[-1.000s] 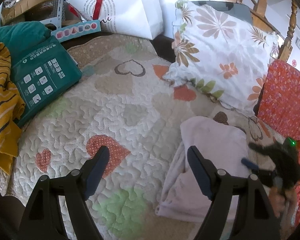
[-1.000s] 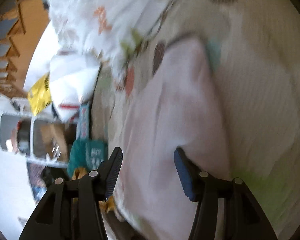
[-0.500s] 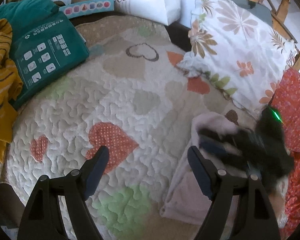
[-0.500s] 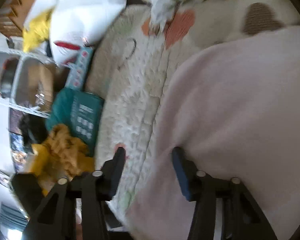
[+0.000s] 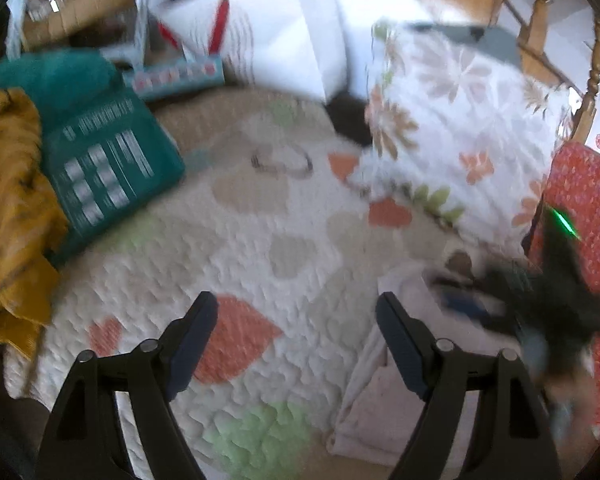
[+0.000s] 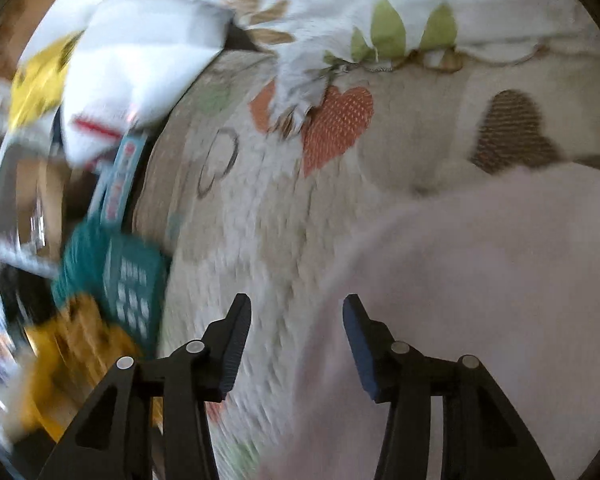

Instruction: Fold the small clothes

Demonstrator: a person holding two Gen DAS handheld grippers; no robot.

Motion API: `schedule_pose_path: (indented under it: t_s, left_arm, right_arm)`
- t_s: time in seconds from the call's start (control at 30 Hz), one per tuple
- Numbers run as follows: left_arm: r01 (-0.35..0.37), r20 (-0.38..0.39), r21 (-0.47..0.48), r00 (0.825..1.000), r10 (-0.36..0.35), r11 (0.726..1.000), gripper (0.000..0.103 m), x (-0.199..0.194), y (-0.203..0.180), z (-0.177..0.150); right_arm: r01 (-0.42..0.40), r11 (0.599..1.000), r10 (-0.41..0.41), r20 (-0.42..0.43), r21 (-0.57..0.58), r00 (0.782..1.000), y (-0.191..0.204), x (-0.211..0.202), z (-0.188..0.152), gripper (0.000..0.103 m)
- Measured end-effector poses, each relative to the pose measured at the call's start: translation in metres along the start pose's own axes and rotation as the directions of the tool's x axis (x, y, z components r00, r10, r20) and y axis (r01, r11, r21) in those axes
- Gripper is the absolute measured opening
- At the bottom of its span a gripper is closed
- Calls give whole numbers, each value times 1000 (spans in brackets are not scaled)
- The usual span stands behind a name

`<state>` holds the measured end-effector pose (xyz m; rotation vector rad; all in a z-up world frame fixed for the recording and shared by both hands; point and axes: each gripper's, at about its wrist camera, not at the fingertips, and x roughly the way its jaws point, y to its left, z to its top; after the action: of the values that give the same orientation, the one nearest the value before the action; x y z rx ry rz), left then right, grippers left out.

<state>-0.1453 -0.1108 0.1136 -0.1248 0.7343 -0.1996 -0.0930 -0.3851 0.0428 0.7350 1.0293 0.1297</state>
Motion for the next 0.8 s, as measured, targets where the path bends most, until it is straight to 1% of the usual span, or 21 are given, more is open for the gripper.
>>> schedule_pose_path:
  t_s: [0.07, 0.1, 0.13, 0.17, 0.2, 0.23, 0.27, 0.33, 0.4, 0.43, 0.5, 0.57, 0.6, 0.63, 0.67, 0.7, 0.73, 0.8]
  left_arm:
    - [-59, 108, 8, 992, 58, 998, 103, -20, -2, 2]
    - [-90, 164, 9, 983, 87, 996, 103, -30, -3, 1]
    - [-117, 201, 15, 973, 112, 993, 103, -38, -4, 0]
    - [-134, 226, 25, 966, 125, 991, 103, -43, -7, -1]
    - [-133, 244, 38, 962, 120, 990, 103, -49, -9, -3]
    - [-117, 248, 48, 963, 102, 992, 103, -54, -9, -5]
    - [-87, 243, 70, 968, 68, 994, 103, -58, -11, -8]
    - [-45, 223, 93, 975, 23, 995, 103, -69, -15, -15]
    - [6, 215, 75, 976, -22, 997, 103, -83, -15, -24]
    - [38, 210, 71, 976, -52, 997, 103, -91, -16, -29]
    - [96, 218, 101, 969, -117, 990, 103, -104, -21, -40]
    - [107, 229, 130, 964, -135, 986, 103, -112, -25, -61]
    - [111, 212, 157, 967, -143, 981, 103, -111, -30, -76]
    - [121, 174, 185, 973, -154, 975, 103, -108, -36, -85]
    - [130, 120, 212, 980, -158, 969, 103, -102, -42, -94]
    - [140, 31, 245, 988, -152, 959, 103, -90, -52, -105]
    - [150, -18, 260, 988, -151, 954, 103, -84, -57, -113]
    - [171, -114, 290, 983, -143, 942, 103, -68, -69, -133]
  right_arm:
    - [35, 999, -35, 12, -38, 999, -7, -33, -32, 58]
    - [71, 996, -70, 22, -48, 997, -12, -53, -52, 60]
    - [96, 994, -94, 35, -55, 995, -20, -68, -66, 60]
    - [119, 991, -116, 50, -63, 992, -26, -81, -81, 60]
    - [150, 986, -145, 64, -68, 987, -30, -95, -96, 61]
    - [198, 977, -192, 84, -75, 978, -34, -112, -117, 62]
    - [226, 971, -218, 98, -82, 971, -37, -123, -132, 62]
    - [282, 954, -267, 134, -103, 954, -42, -146, -161, 62]
    - [342, 932, -320, 168, -121, 932, -45, -163, -185, 63]
    - [362, 924, -337, 187, -122, 923, -44, -170, -196, 63]
    - [380, 917, -351, 203, -123, 914, -47, -181, -210, 66]
    - [397, 910, -365, 220, -122, 905, -49, -189, -221, 67]
    - [408, 905, -375, 225, -120, 899, -52, -191, -224, 68]
    - [418, 901, -386, 229, -114, 894, -54, -192, -225, 68]
    - [428, 898, -395, 236, -106, 888, -56, -192, -226, 69]
    - [438, 894, -405, 246, -96, 881, -58, -192, -227, 69]
    - [457, 886, -424, 255, -85, 869, -59, -190, -226, 69]
    - [492, 868, -461, 253, -73, 851, -62, -183, -225, 69]
